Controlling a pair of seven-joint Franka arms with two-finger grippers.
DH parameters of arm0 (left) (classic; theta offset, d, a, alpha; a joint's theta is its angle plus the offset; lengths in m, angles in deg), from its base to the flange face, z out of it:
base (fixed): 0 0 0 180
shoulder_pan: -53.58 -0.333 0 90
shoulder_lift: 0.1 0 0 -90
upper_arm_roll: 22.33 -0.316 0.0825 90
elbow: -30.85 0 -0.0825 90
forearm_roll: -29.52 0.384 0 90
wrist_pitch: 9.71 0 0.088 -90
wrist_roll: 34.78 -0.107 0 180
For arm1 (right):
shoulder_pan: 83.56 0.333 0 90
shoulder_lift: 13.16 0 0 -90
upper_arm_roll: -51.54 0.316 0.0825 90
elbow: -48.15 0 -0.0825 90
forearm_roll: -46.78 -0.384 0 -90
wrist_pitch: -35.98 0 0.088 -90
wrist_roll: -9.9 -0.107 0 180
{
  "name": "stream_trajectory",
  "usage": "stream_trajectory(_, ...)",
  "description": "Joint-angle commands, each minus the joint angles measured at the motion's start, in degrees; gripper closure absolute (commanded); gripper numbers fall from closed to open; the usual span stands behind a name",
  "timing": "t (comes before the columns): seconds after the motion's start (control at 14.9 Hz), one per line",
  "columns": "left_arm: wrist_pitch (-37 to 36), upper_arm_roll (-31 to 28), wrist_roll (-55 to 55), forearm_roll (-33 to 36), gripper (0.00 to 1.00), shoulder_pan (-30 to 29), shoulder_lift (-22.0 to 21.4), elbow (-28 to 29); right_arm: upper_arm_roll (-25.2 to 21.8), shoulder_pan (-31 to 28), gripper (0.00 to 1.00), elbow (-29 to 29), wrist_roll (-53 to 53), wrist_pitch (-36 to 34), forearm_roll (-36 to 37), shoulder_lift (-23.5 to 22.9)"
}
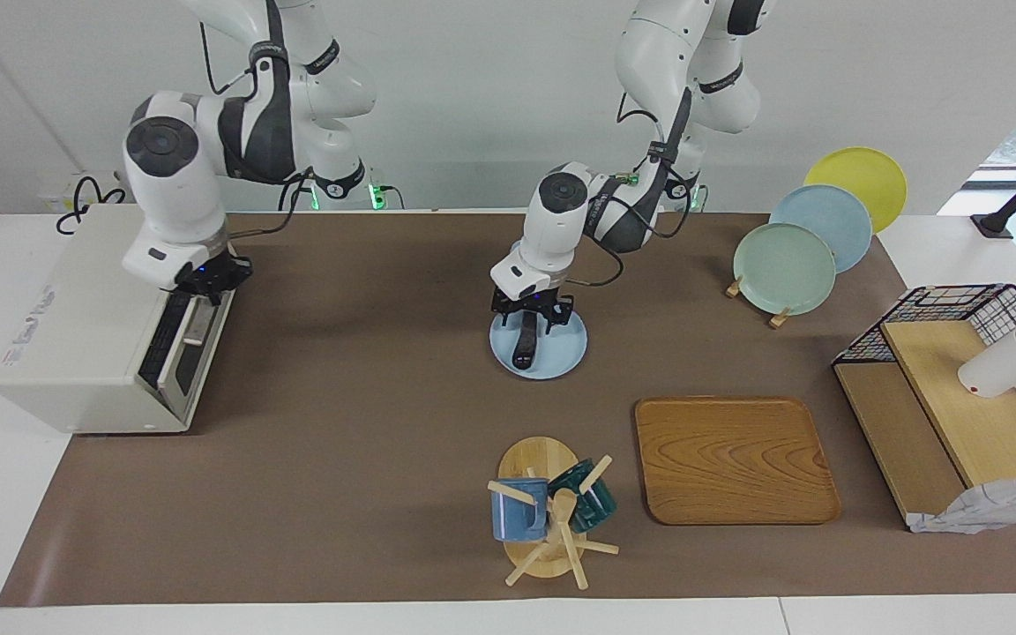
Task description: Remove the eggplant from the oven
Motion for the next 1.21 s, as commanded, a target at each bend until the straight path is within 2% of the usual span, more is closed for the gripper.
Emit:
stream_trajectory(0.0, 0.5, -0.1, -1.5, -1.0, 1.0, -0.2, -0.1, 0.4, 0.8, 0.4, 0.23, 8.7, 0.1, -5.8, -3.6, -1.4)
stream_trajectory(0.07, 0.0, -0.1, -1.4, -1.0, 1.0, -0.4, -0.1, 0.1, 0.7, 0.3, 0.0, 9.2, 0.1, -6.3, -5.1, -0.9)
stream_trajectory(0.2, -2.0, -0.1, -1.6, -0.9, 1.0, -2.3, -0.9, -0.8, 0.5, 0.0, 0.0, 9.4, -2.3, -6.4, -7.9, -0.8)
stream_trajectory(0.27, -5.8, -0.1, -1.7, -0.9, 1.0, -4.7, -1.9, -2.8, 0.6, 0.2, 0.0, 9.3, -4.9, -6.4, -8.0, -0.8)
stream_trajectory(0.4, -16.6, -0.1, -4.4, -1.1, 1.0, -10.7, -2.9, -10.0, 0.8, 0.4, 0.0, 9.7, -7.0, -8.7, -8.1, -0.8)
stream_trajectory(0.61, -28.0, -0.2, -13.1, -4.8, 1.0, -21.5, -0.7, -21.6, 0.7, 0.0, 0.0, 9.4, -7.1, -8.7, -8.6, -0.8)
stream_trajectory(0.67, -29.2, -0.2, -14.7, -4.9, 1.0, -24.0, 0.5, -23.7, 0.7, 0.0, 0.0, 8.6, -7.2, -8.6, -8.5, -0.6)
stream_trajectory(0.94, -27.8, -0.3, -18.1, -4.2, 1.0, -31.2, 2.2, -24.8, 0.2, 0.5, 0.0, 8.2, -7.4, -8.2, -8.6, -0.2)
stream_trajectory(1.01, -26.6, -0.4, -19.4, -4.2, 1.0, -32.1, 3.1, -24.8, 0.3, 0.5, 0.0, 8.6, -8.8, -5.9, -9.4, -0.7)
stream_trajectory(1.14, -22.7, -0.4, -21.3, -4.2, 1.0, -34.2, 5.7, -24.8, 0.2, 0.1, 0.0, 8.7, -9.8, -6.0, -9.8, -1.4)
